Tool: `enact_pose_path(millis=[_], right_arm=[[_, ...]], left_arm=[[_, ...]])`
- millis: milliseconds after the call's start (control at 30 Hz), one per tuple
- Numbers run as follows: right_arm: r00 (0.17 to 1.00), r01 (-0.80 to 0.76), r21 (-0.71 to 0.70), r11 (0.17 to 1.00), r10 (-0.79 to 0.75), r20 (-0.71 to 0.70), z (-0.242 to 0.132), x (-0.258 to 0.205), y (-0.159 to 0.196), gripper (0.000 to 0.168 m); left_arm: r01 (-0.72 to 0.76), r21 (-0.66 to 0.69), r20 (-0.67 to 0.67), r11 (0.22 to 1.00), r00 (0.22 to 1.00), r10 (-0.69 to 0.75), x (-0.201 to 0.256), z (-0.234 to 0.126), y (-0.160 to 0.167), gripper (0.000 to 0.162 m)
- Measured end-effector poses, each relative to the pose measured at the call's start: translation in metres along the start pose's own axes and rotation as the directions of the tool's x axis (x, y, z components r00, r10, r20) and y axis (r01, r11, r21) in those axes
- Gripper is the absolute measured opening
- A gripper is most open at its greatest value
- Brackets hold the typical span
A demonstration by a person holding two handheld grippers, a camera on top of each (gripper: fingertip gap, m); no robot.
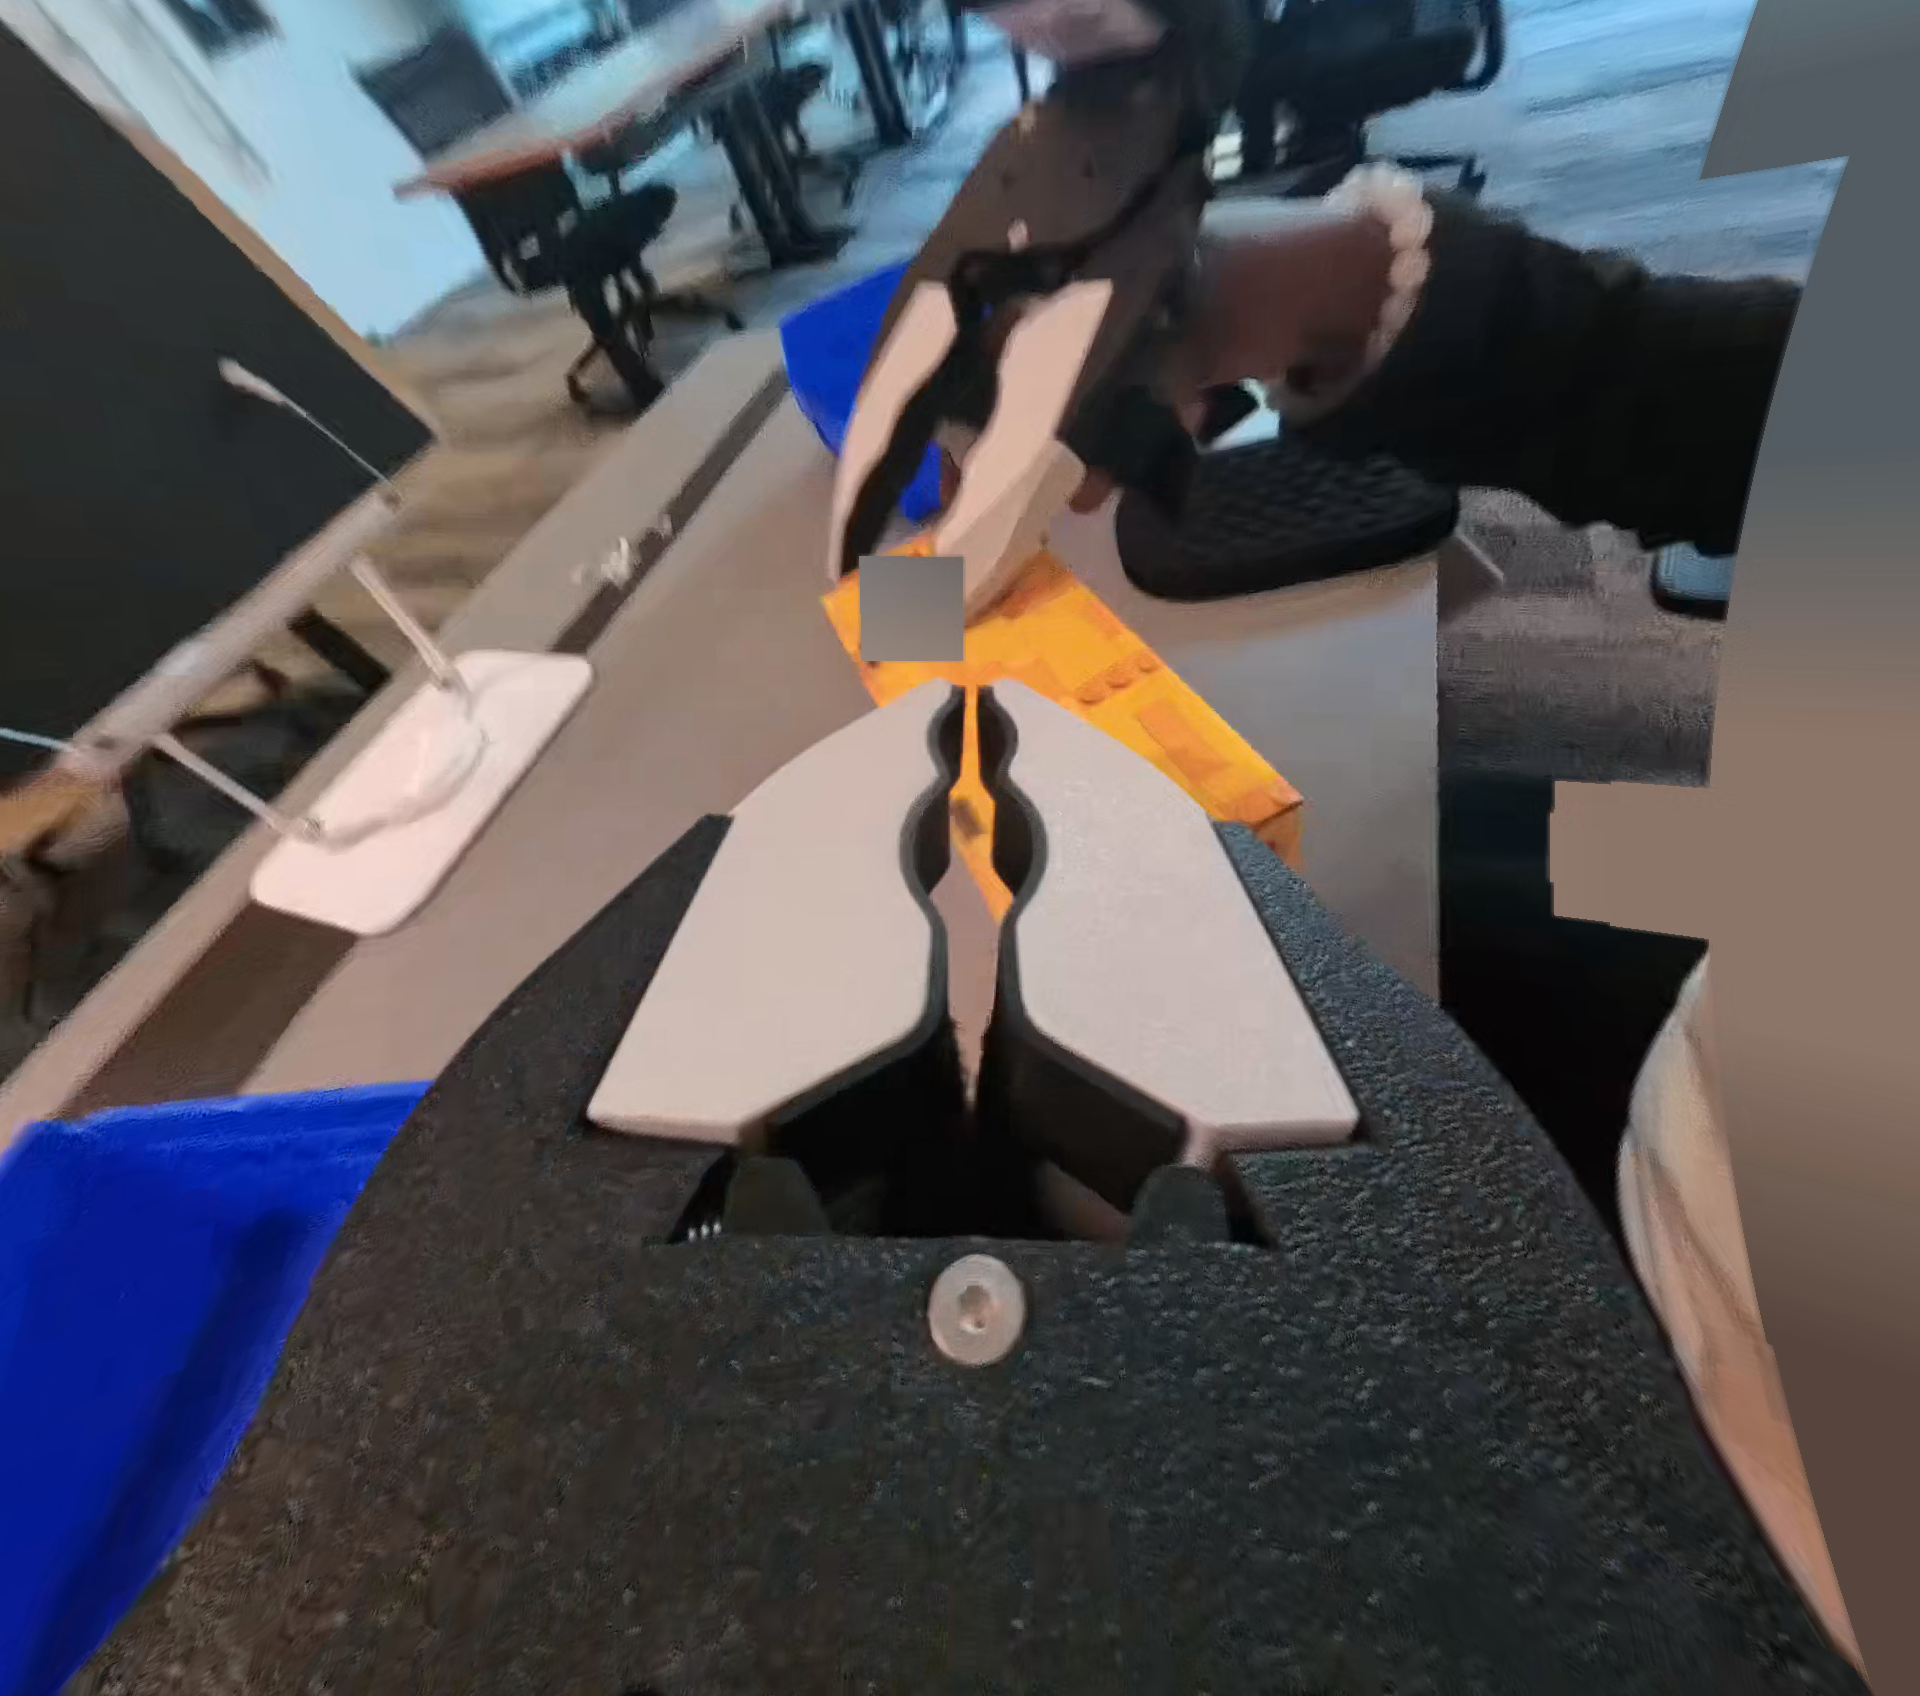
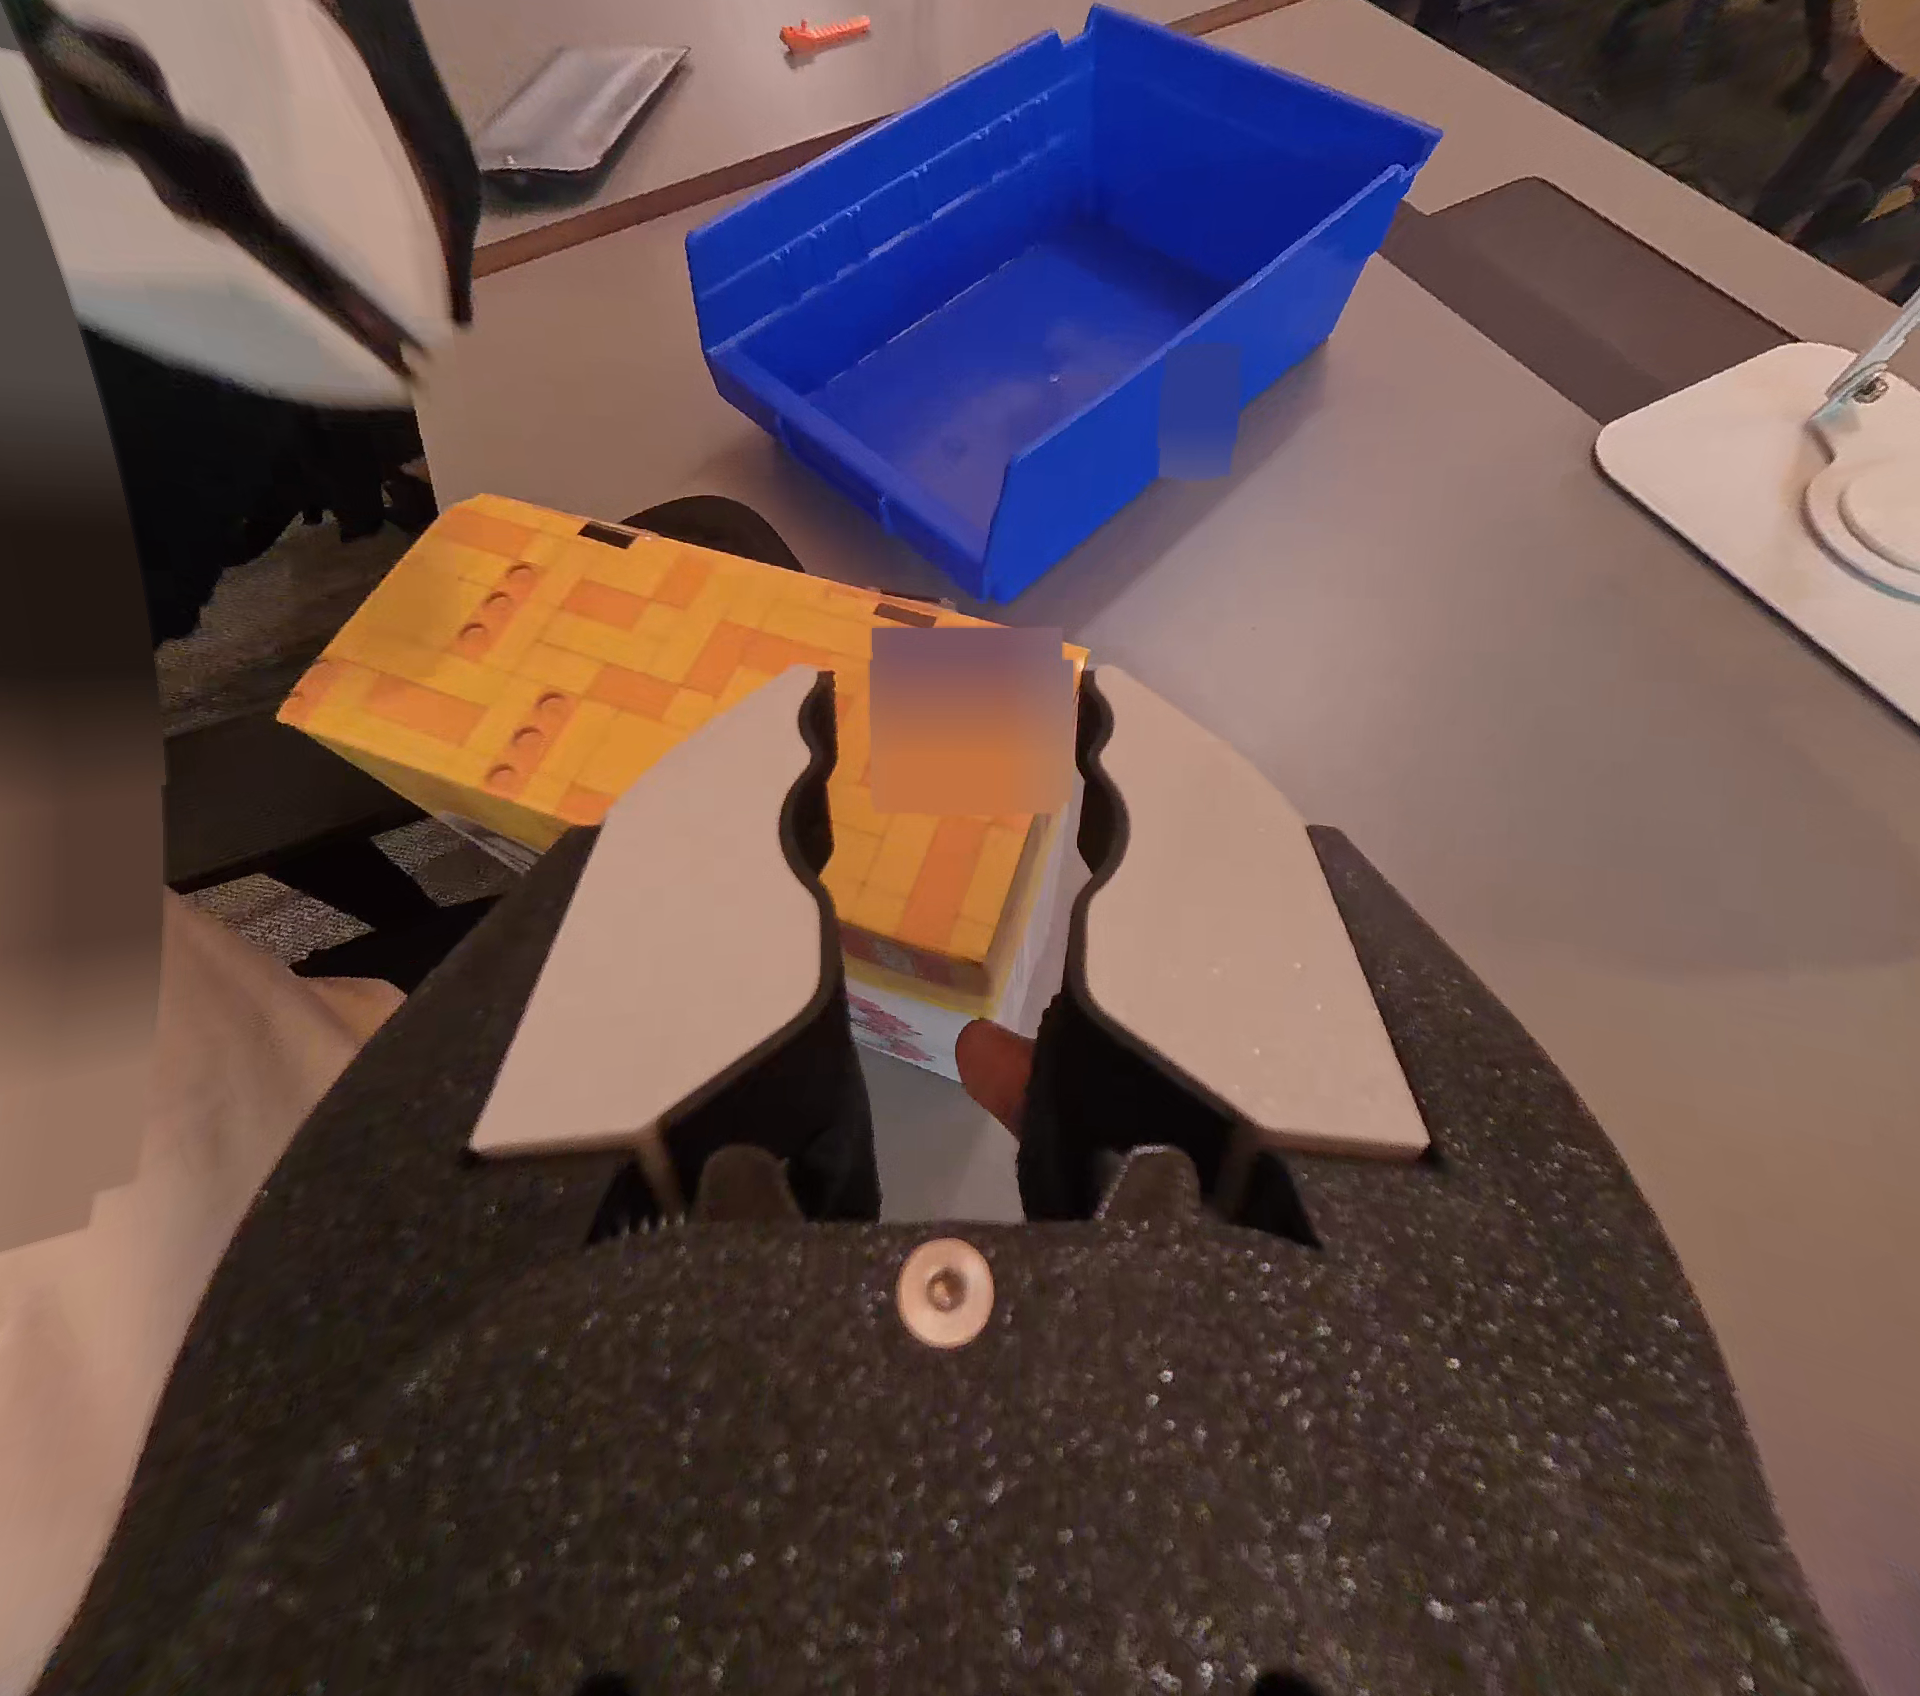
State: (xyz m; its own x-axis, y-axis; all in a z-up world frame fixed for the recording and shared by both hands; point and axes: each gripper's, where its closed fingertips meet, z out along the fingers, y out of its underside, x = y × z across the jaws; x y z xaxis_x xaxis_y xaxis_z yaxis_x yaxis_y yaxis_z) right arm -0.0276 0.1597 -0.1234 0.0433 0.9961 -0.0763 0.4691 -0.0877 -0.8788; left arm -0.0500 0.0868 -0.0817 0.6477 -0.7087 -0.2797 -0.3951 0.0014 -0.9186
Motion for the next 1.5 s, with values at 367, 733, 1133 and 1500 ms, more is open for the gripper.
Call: enact_pose_path(millis=[367, 733, 1133, 1500], right_arm=[[0.997, -0.065, 0.049, 0.997, 0.066, -0.027, -0.005, -0.002, 0.003, 0.044], [0.996, -0.088, 0.175, 0.981, 0.086, 0.021, -0.026, -0.005, 0.01, 0.052], [0.984, -0.165, 0.137, 0.977, 0.173, -0.049, -0.021, -0.002, 0.013, 0.046], [0.998, 0.042, 0.188, 0.981, -0.051, 0.046, -0.045, 0.041, 0.03, 0.076]], left_arm=[[-0.111, -0.159, -0.196, 0.981, 0.977, 0.079, 0.01, 0.028, 0.028, 0.0], [-0.063, -0.023, 0.106, 0.998, 0.992, 0.065, -0.012, -0.004, 0.008, 0.043], [0.251, -0.126, 0.316, 0.96, 0.927, -0.201, 0.031, 0.026, 0.095, 0.075], [0.139, -0.144, -0.048, 0.98, 0.988, -0.147, -0.032, 0.084, 0.099, 0.073]])
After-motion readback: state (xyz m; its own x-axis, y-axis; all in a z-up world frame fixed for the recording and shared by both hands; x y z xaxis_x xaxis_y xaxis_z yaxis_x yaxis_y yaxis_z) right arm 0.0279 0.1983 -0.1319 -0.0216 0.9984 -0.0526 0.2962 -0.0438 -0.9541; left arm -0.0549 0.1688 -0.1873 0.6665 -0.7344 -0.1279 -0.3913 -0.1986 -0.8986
